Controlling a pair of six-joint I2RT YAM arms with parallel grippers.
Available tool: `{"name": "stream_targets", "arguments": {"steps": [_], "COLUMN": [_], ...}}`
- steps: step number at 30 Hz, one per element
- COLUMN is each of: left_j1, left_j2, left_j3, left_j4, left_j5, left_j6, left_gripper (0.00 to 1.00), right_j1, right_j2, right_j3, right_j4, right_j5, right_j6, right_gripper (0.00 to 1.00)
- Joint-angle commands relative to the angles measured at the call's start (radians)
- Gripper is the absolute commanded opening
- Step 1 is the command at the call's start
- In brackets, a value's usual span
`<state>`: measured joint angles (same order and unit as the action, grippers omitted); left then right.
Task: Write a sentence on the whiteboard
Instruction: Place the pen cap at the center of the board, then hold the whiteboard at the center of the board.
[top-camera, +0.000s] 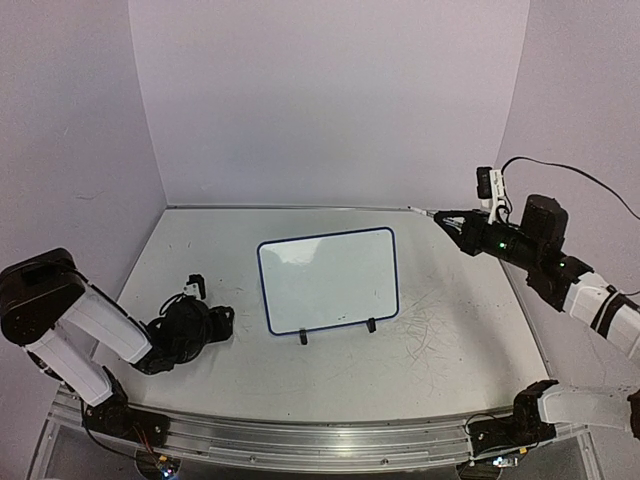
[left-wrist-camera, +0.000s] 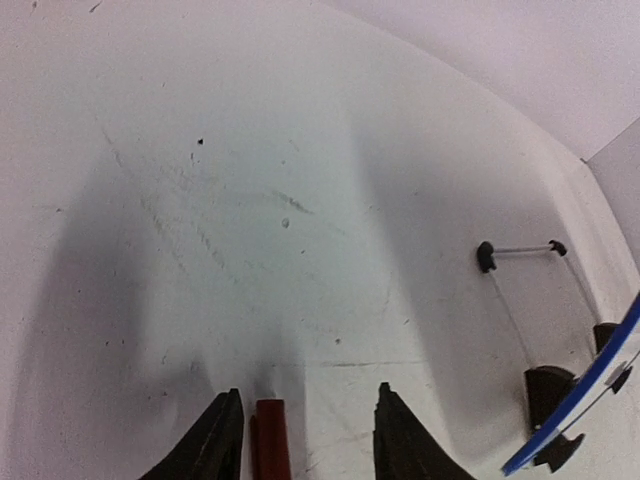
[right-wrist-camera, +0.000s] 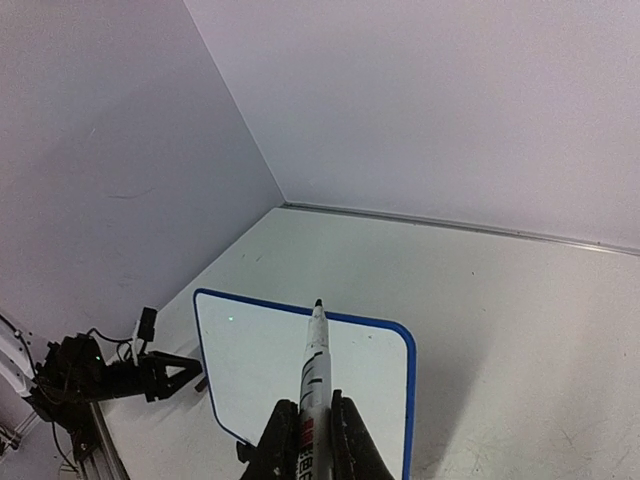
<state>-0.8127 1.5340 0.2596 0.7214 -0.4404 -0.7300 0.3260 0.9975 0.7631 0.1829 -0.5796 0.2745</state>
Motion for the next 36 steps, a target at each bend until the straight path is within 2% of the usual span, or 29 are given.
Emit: {"name": "stream_targets", "arguments": {"steps": [1,13,16,19,25,29,32,36], "left_j1": [0.000,0.016,0.020,0.037,0.124,0.171,0.240,0.364], "left_j2": [-0.156,-0.575,-0.643,-0.722,-0.716,-0.671,-0.668,-0.600], "left_j3": [0.036,0.137,0.202,0.241,0.313,0.312,0.265,0.224], "left_j4": [-0.104,-0.486,-0.609,-0.669,-0.671,-0.621,-0.537,-0.378], "left_j5": [-0.007,0.015,0.015,0.037,0.292,0.451,0.566,0.780], "left_j6": [0.013,0.029,0.059,0.080,0.121,0.151,0.141,0.107], "left_gripper": [0.51,0.80,0.83,0.87,0.91,0.99,0.99,0.97], "right_j1": [0.003,0.014,0.014,0.014,-0.022,-0.035,0.047,0.282], "right_j2": [-0.005,0.033,0.021,0.024,0.090,0.108,0.130,0.175], "right_j3": [0.047,0.122,0.124,0.131,0.165,0.181,0.218,0.259], "right_j4": [-0.037,-0.114,-0.098,-0.047,-0.001,0.012,-0.075,-0.109], "right_j5": [0.047,0.198,0.263,0.263,0.177,0.067,0.215,0.447], "right_j6": [-0.056,-0.130,-0.127,-0.088,0.045,-0.021,-0.124,-0.249], "right_gripper": [0.00,0.00,0.00,0.00,0.00,0.00,0.00,0.00]}}
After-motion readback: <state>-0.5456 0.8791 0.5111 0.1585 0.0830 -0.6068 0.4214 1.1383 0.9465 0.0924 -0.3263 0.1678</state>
